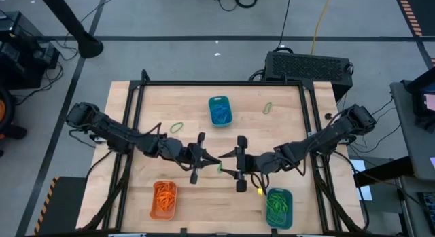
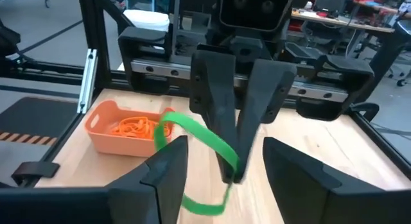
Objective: Sort rubber bands into baskets
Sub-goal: Put the green rubber band into the bottom bin
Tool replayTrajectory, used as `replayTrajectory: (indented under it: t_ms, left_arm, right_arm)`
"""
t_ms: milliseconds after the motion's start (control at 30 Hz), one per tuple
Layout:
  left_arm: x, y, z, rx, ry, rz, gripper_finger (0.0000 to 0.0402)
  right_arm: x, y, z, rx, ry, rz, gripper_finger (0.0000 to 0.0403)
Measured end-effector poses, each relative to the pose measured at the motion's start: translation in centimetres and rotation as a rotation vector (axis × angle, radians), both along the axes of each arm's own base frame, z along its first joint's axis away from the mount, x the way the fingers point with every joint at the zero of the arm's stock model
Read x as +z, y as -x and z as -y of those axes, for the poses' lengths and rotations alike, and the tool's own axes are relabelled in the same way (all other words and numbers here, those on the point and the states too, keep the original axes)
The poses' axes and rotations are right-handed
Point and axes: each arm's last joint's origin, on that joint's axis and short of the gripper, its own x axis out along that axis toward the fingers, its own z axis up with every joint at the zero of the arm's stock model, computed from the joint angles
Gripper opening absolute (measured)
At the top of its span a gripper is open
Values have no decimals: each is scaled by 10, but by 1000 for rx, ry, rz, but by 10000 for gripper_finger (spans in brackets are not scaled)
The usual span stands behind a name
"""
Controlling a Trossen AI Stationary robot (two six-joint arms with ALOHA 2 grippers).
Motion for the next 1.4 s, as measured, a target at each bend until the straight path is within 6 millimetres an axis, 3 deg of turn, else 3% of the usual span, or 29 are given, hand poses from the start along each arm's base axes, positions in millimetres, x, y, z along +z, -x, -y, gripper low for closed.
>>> replayTrajectory:
  t_ms: [200,433,567,700,967,1200,1400]
  left_arm:
    - [2,-3,-8,7,58,13,0]
    - [2,-3,-8,1,41,8,2]
    - [1,-2,-6,-43,-32,17,38]
    - [0,-1,-3,-91,-68,7,106]
    - [-6,-3,-16,-30,3,-74,224]
    - [-11,-22,-53,-9,56,-174,239]
    - [-21,-68,-81,-10,32,-205,239]
  right_arm:
    - [3,-3,5,-12,13,28,138]
    - [4,-3,4,-4,26,37,12]
    - [3,-3,5,-14,6,32,3]
    - [9,3,4,-13,-26,30,1]
    - [21,42,0,-5,-158,-127,1]
    - [9,86,-9,-30,-473,-483,0]
    - [-10,116,-25,-165,-705,-839,0]
